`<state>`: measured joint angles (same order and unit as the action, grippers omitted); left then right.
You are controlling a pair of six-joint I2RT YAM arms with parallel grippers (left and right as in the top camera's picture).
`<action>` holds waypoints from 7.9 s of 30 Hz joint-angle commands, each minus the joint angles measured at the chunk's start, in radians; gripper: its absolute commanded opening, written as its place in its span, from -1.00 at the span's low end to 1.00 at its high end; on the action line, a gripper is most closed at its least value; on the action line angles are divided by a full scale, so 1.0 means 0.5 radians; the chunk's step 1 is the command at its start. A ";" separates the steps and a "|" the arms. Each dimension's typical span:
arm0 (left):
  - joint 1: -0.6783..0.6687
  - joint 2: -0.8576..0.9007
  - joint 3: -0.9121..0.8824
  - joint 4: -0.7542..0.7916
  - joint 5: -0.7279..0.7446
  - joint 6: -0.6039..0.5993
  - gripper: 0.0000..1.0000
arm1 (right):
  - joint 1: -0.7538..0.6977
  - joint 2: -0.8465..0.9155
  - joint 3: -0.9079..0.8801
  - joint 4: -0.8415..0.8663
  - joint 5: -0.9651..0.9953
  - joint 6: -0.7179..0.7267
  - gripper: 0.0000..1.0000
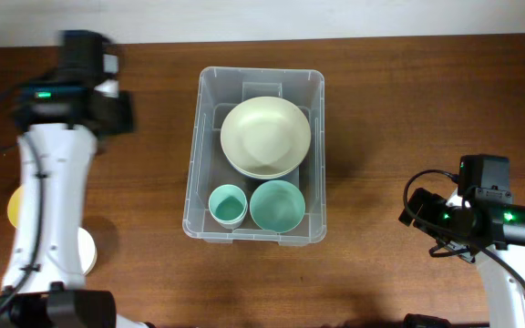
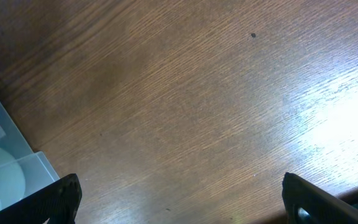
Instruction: Pack container
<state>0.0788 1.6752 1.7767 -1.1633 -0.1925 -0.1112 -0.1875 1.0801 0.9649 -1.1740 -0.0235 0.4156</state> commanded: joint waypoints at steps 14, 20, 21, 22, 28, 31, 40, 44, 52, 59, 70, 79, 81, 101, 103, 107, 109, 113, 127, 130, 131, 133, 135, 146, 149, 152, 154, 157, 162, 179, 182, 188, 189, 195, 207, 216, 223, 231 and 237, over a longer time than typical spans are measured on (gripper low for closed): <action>0.427 0.812 0.014 0.404 0.195 0.164 0.15 | -0.008 0.000 0.027 -0.018 0.018 0.000 0.98; 0.429 0.948 0.014 0.457 0.076 0.163 0.15 | -0.008 0.000 0.027 -0.040 0.018 0.000 0.98; 0.429 0.961 0.014 0.459 0.074 0.163 0.15 | -0.008 0.000 0.027 -0.040 0.019 0.000 0.98; 0.432 0.968 0.014 0.463 0.075 0.163 0.15 | -0.008 0.000 0.027 -0.037 0.019 0.000 0.97; 0.438 1.031 0.014 0.462 0.076 0.163 -0.17 | -0.008 0.000 0.027 -0.035 0.019 0.000 0.98; 0.437 1.036 0.014 0.457 0.077 0.163 -0.86 | -0.008 0.000 0.027 -0.040 0.019 0.000 0.98; 0.437 1.034 0.067 0.389 0.079 0.163 -0.99 | -0.008 0.000 0.027 -0.040 0.019 0.000 0.98; 0.413 0.999 0.308 0.165 0.258 0.163 -0.99 | -0.008 0.000 0.027 -0.043 0.019 0.000 0.98; 0.201 0.644 0.824 -0.538 0.475 0.138 -0.99 | -0.008 0.000 0.027 -0.044 0.019 0.000 0.98; -0.212 0.267 0.828 -0.900 0.291 0.004 -0.99 | -0.008 0.000 0.027 -0.031 0.018 0.000 0.98; -1.169 0.250 0.668 -1.012 0.233 -0.017 -0.99 | -0.008 0.000 0.027 -0.034 0.018 0.000 0.97; -1.376 0.251 0.178 -0.909 0.300 -0.105 -0.99 | -0.008 0.000 0.027 -0.033 0.019 -0.001 0.97; -1.389 0.251 0.057 -0.855 0.340 -0.106 -0.99 | -0.008 0.000 0.027 -0.033 0.019 -0.001 0.98; -1.379 0.204 -0.117 -0.692 0.273 -0.098 -0.02 | -0.008 0.000 0.027 -0.047 0.019 -0.001 0.97; -1.332 0.137 -0.079 -0.695 0.196 -0.106 -0.03 | -0.008 0.000 0.027 -0.047 0.020 -0.001 0.98; -1.128 -0.056 -0.053 -0.661 0.150 -0.116 -0.03 | -0.008 0.000 0.027 -0.046 0.020 -0.001 0.98; -0.990 -0.133 -0.053 -0.649 0.150 -0.120 -0.03 | -0.008 0.000 0.027 -0.043 0.019 -0.001 0.98; -0.668 -0.189 -0.053 -0.630 0.159 -0.122 -0.35 | -0.008 0.000 0.027 -0.032 0.019 -0.001 0.98; -0.342 -0.164 -0.798 -0.298 0.610 -0.121 -0.99 | -0.008 0.000 0.027 -0.032 0.018 -0.001 0.98; -0.365 -0.164 -0.951 -0.252 0.723 -0.121 -0.99 | -0.008 0.000 0.027 -0.033 0.018 -0.001 0.98; -0.383 -0.164 -0.974 -0.250 0.747 -0.121 -0.99 | -0.008 0.000 0.027 -0.033 0.018 -0.001 0.98; -0.431 -0.165 -0.983 -0.259 0.816 -0.119 -0.99 | -0.008 0.000 0.027 -0.032 0.018 -0.001 0.98; -0.475 -0.167 -0.983 -0.253 0.945 -0.119 -0.99 | -0.008 0.000 0.027 -0.032 0.019 -0.001 0.98; -0.544 -0.167 -0.982 -0.211 1.045 -0.112 -0.99 | -0.008 0.000 0.027 -0.037 0.019 -0.002 0.98; -0.488 -0.167 -0.971 -0.221 0.885 -0.114 -0.99 | -0.008 0.000 0.027 -0.039 0.018 -0.018 0.98; -0.355 -0.198 -0.906 -0.276 0.656 -0.156 -0.99 | -0.008 0.000 0.027 -0.045 0.019 -0.033 0.98; -0.249 -0.259 -0.848 -0.299 0.519 -0.167 -0.99 | -0.008 0.000 0.027 -0.045 0.021 -0.038 0.98; -0.091 -0.381 -0.761 -0.302 0.377 -0.166 -0.99 | -0.008 0.000 0.027 -0.037 0.020 -0.038 0.98; 0.210 -0.617 -0.716 -0.307 0.233 -0.166 -0.95 | -0.005 0.000 0.027 -0.032 -0.057 -0.147 0.98; 0.404 -0.748 -0.717 -0.295 0.295 -0.166 -0.93 | -0.004 0.296 -0.166 0.090 -0.614 -0.517 -0.74; 0.402 -0.748 -0.717 -0.294 0.303 -0.166 -0.93 | 0.008 0.320 -0.166 0.111 -0.740 -0.569 -0.74; 0.402 -0.748 -0.717 -0.292 0.303 -0.166 -0.93 | 0.227 0.391 -0.166 0.143 -0.783 -0.579 -0.75; 0.402 -0.748 -0.717 -0.292 0.303 -0.166 -0.94 | 0.275 0.405 -0.166 0.163 -0.800 -0.578 -0.75; 0.402 -0.748 -0.717 -0.293 0.303 -0.166 -0.94 | 0.578 0.475 -0.165 0.362 -0.890 -0.561 -0.78; 0.402 -0.748 -0.717 -0.298 0.303 -0.166 -0.93 | 0.778 0.476 -0.165 0.497 -0.969 -0.660 -0.85; 0.402 -0.748 -0.717 -0.300 0.300 -0.164 -0.63 | 0.725 0.476 -0.130 0.439 -0.227 -0.295 0.02; 0.404 -0.748 -0.874 -0.352 0.178 -0.286 -0.70 | 0.401 0.476 0.049 0.298 -0.035 -0.217 0.25; 0.510 -0.748 -1.437 -0.093 0.060 -0.482 -0.70 | 0.269 0.476 0.061 0.214 -0.041 -0.261 0.29; 0.711 -0.748 -1.726 0.226 0.028 -0.483 -0.69 | 0.269 0.476 0.060 0.181 -0.042 -0.260 0.29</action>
<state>0.3840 1.3018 0.9550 -1.0851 -0.1497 -0.3305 -0.0471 1.3170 0.9802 -1.0779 -0.0666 0.2867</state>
